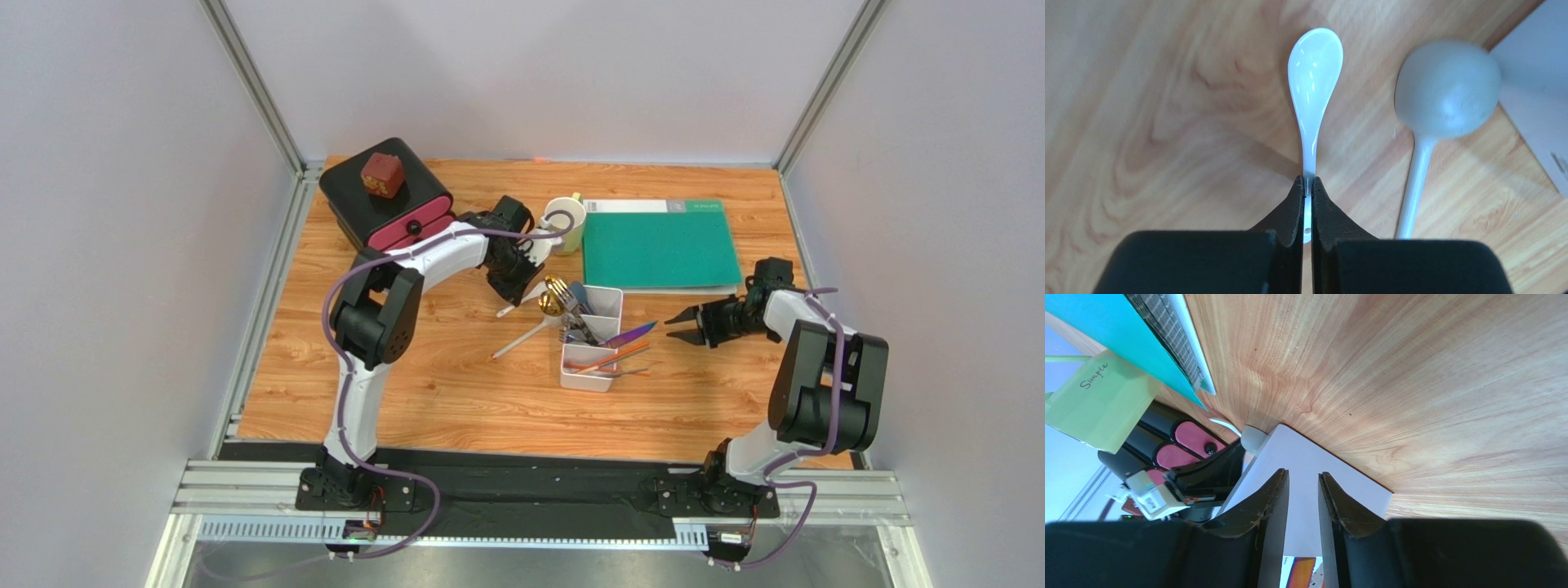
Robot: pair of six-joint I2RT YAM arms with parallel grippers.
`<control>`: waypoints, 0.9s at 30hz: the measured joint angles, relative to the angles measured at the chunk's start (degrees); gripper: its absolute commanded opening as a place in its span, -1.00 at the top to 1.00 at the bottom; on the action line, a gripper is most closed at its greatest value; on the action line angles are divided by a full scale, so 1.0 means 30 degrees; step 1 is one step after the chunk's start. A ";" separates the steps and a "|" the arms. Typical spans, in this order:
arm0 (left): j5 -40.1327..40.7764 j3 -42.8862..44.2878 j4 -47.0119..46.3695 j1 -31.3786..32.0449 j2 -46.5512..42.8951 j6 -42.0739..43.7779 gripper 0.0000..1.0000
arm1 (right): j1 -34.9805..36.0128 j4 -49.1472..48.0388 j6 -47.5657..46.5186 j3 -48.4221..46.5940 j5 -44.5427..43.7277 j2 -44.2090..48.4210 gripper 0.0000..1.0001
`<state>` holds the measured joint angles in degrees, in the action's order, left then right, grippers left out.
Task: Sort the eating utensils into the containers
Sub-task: Move the spoon at the center of the board, then pick up the spoon from the center of the board.
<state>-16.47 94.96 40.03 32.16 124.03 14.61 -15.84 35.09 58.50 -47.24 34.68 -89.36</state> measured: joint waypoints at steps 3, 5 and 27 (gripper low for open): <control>0.0423 -0.1129 0.0357 0.0007 -0.0896 -0.0466 1.00 | 0.0000 -0.0211 0.0117 0.0022 0.0109 0.0036 0.42; 0.0699 -0.2033 0.0430 0.0000 -0.1712 -0.0845 1.00 | 0.0000 -0.0386 0.0211 0.0036 0.0146 0.0036 0.42; 0.1297 -0.4160 -0.0313 0.0109 -0.4845 -0.5865 0.38 | 0.0015 -0.1501 0.0903 0.0488 0.0488 0.0379 0.42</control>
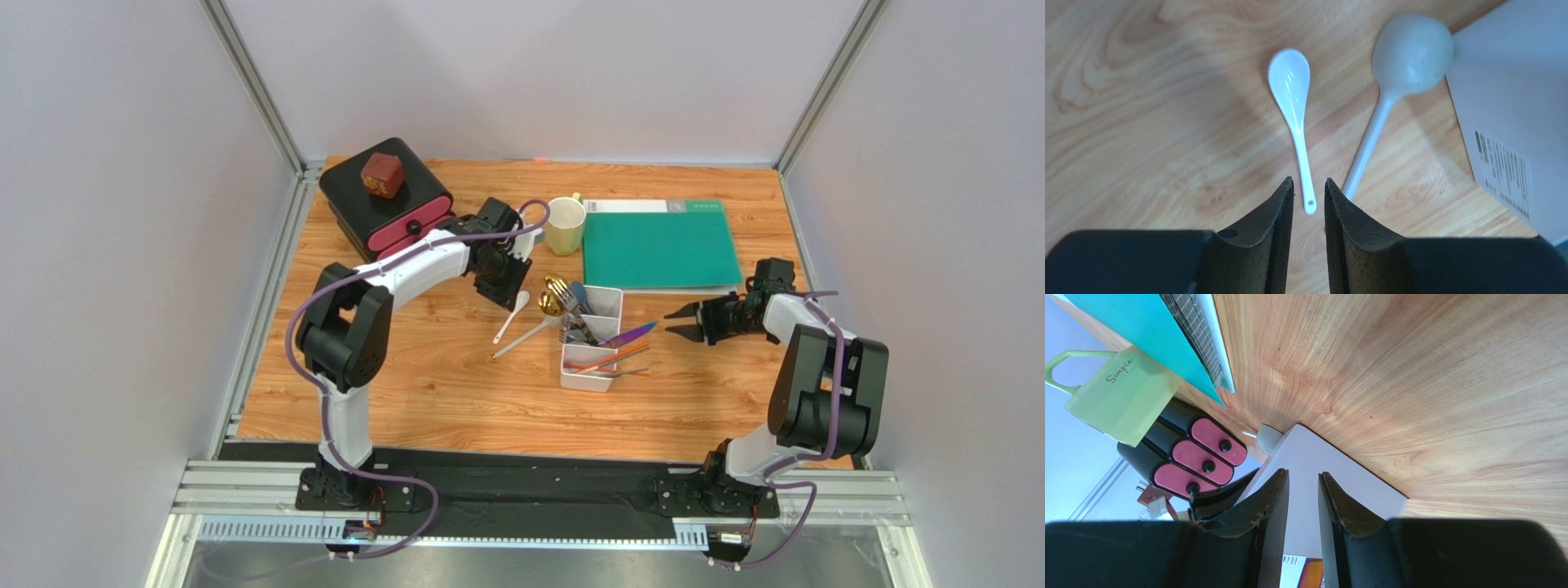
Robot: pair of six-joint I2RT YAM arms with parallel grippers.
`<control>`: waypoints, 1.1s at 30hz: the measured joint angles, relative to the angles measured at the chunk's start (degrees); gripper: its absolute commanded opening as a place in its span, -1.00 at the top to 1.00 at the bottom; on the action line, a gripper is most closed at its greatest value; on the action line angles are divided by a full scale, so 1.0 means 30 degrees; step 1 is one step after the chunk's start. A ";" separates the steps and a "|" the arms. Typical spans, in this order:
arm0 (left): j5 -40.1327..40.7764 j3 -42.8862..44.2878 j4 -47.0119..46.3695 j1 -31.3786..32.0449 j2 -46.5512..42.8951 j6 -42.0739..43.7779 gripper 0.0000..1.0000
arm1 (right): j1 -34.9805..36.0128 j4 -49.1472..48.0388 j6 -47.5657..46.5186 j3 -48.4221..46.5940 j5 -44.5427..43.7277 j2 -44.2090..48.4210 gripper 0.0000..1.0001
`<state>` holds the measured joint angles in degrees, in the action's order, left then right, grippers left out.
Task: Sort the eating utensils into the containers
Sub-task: Pick up the spoon from the center of the board.
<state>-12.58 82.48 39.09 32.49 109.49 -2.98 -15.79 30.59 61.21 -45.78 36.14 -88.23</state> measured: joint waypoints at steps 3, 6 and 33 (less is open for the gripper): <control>0.0277 0.1362 0.0066 0.0211 0.1290 -0.0197 0.38 | 0.0000 0.0015 -0.0022 0.0015 0.0007 0.0138 0.42; 0.0386 0.2266 0.0306 0.0379 0.2353 -0.0197 0.38 | 0.0000 0.0007 -0.0066 0.0036 0.0044 0.0277 0.42; 0.0765 0.4801 0.3701 0.1115 0.5078 -0.0189 1.00 | 0.0000 0.0000 -0.0204 0.0095 0.0299 0.0066 0.43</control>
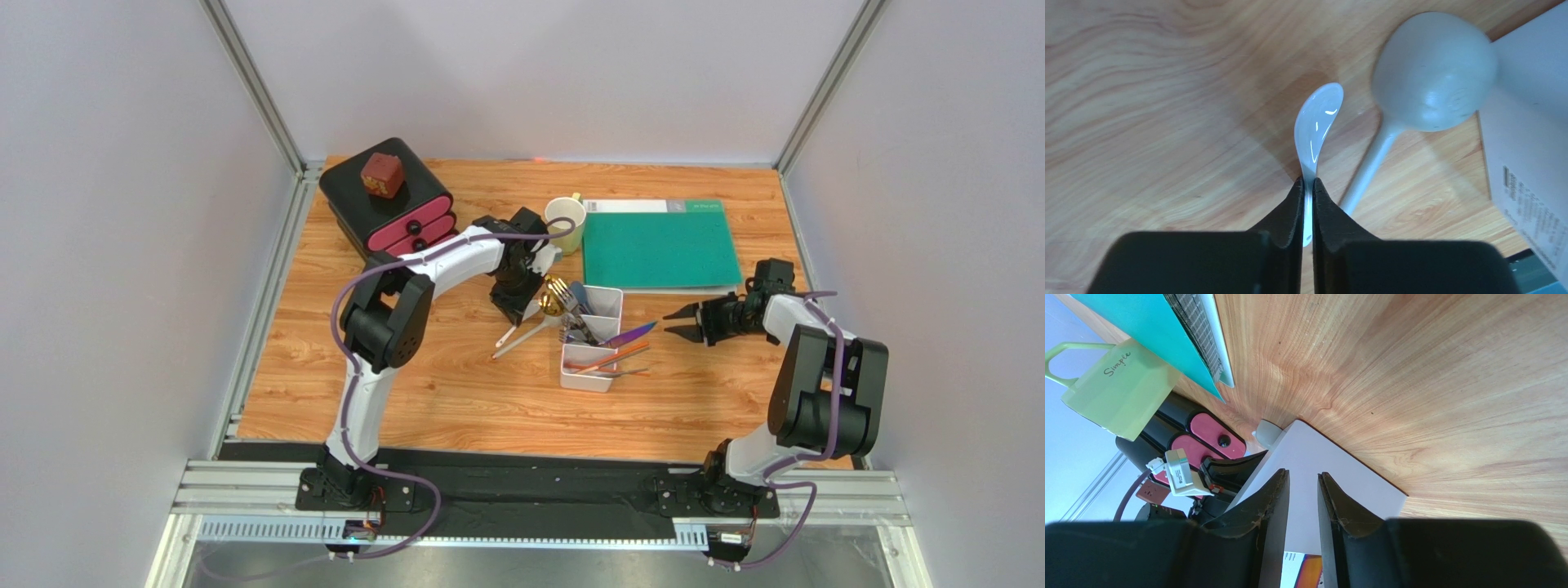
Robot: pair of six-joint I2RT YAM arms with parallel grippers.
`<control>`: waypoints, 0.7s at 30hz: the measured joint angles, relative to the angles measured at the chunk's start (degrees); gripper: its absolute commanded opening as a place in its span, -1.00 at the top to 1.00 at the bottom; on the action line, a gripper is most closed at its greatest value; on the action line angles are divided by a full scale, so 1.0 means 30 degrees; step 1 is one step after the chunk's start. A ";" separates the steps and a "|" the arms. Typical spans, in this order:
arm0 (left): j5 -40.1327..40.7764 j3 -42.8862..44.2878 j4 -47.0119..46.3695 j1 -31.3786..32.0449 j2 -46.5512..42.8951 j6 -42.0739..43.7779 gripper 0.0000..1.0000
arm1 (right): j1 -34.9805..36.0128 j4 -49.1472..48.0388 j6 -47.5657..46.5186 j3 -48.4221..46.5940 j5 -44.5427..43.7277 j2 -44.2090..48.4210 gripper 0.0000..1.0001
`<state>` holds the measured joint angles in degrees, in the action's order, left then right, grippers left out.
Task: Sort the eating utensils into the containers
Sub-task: Pick up the spoon from the center of the board.
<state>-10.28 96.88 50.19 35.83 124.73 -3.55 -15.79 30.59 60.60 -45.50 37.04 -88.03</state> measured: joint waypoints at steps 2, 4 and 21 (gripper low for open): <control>-0.0284 0.0000 0.0073 0.0153 0.0000 -0.0058 1.00 | 0.0000 0.0007 0.0007 -0.0007 0.0007 -0.0007 0.42; -0.0481 -0.0029 0.0087 0.0262 0.0007 -0.0095 1.00 | 0.0000 0.0015 0.0007 -0.0066 0.0022 -0.0044 0.42; 0.1049 -0.3767 -0.1472 -0.0423 -0.2776 -0.1377 1.00 | 0.0000 0.0000 0.0000 -0.0321 0.0182 -0.0291 0.43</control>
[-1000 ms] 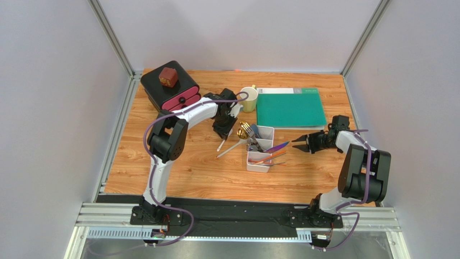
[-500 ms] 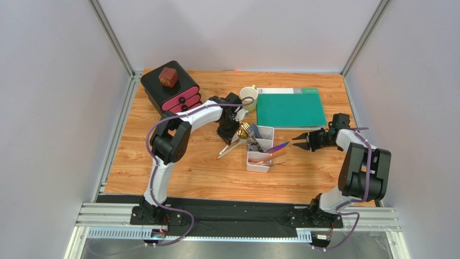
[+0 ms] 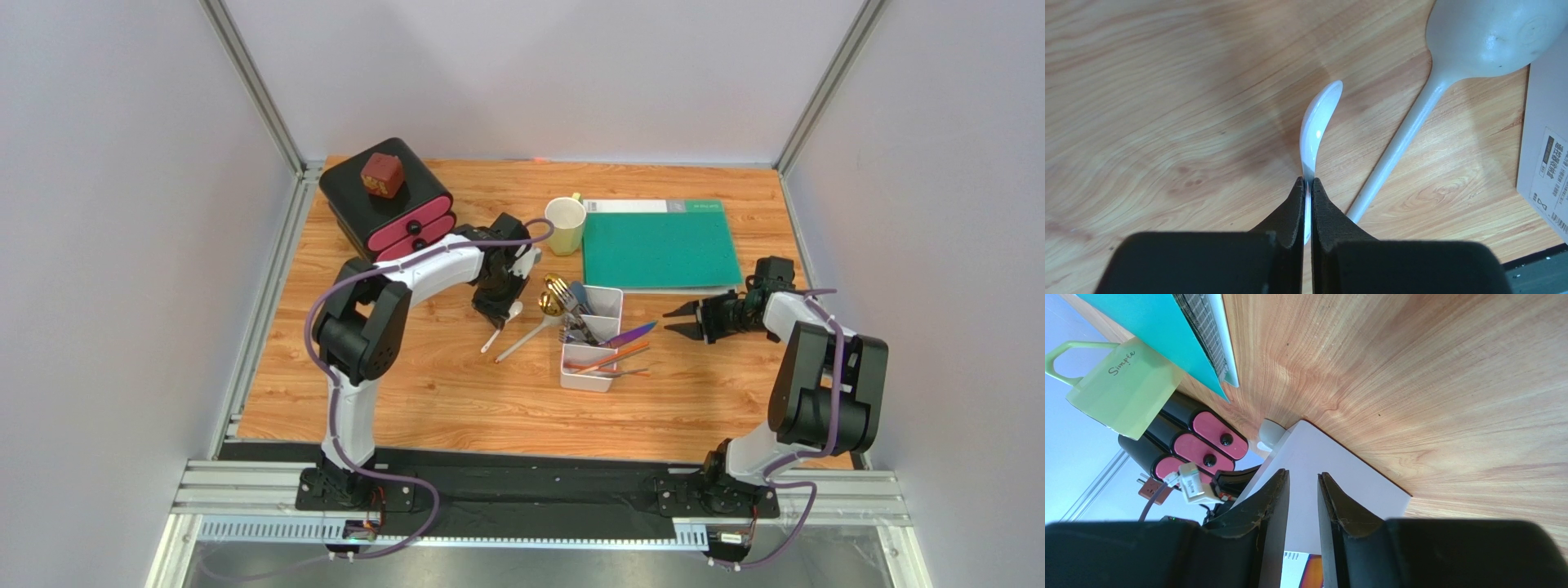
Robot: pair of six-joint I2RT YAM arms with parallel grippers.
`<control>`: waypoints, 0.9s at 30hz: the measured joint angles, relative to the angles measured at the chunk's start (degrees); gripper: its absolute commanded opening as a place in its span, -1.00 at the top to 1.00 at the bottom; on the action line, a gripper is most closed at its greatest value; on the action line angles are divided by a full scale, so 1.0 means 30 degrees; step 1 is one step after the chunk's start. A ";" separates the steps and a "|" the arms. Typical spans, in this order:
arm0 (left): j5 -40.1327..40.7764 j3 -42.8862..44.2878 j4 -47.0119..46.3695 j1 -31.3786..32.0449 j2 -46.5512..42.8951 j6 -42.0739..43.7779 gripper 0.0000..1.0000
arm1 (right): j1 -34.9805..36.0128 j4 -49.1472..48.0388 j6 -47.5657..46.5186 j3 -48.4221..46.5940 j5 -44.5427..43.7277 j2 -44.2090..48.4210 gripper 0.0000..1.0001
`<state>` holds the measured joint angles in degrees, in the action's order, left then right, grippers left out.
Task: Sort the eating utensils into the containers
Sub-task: Pick up the spoon from the center of the board, then place the spoon in the storage box.
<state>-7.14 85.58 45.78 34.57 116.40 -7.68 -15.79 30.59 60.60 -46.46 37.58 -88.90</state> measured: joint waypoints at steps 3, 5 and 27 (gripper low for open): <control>0.0517 -0.0328 -0.0357 -0.0182 -0.0838 -0.0423 1.00 | 0.0000 0.0015 -0.0029 0.0000 0.0000 0.0000 0.42; 0.1049 -0.0634 -0.0510 -0.0240 -0.1698 -0.0794 1.00 | 0.0007 0.0036 -0.0073 0.0000 0.0000 0.0000 0.43; 0.0423 0.0168 -0.9428 0.3293 -0.8976 -0.5355 1.00 | 0.0583 -0.0568 -0.0240 0.0474 0.0182 0.0670 0.42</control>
<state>-5.87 86.08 17.50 44.45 89.47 -23.75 -14.04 28.88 59.88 -45.04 38.13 -86.89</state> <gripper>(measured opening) 0.007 0.291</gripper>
